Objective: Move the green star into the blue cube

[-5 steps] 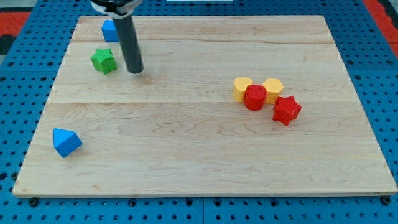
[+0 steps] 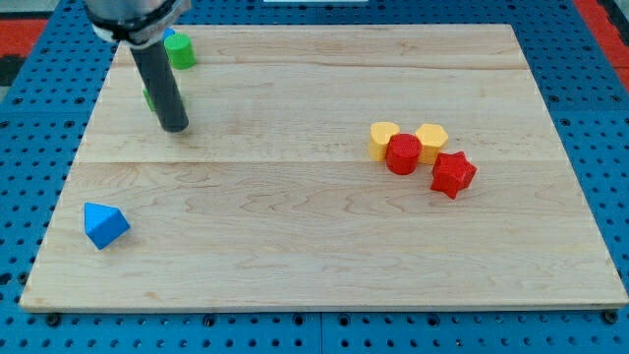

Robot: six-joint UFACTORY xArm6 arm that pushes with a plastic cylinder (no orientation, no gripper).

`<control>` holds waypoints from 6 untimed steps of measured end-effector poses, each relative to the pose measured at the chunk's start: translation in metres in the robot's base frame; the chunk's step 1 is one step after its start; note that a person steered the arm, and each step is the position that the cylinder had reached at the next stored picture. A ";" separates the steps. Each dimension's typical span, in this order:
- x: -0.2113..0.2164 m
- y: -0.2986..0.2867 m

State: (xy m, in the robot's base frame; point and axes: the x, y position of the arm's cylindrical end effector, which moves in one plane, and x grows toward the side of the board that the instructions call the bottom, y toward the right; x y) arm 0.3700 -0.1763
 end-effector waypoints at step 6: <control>-0.018 -0.026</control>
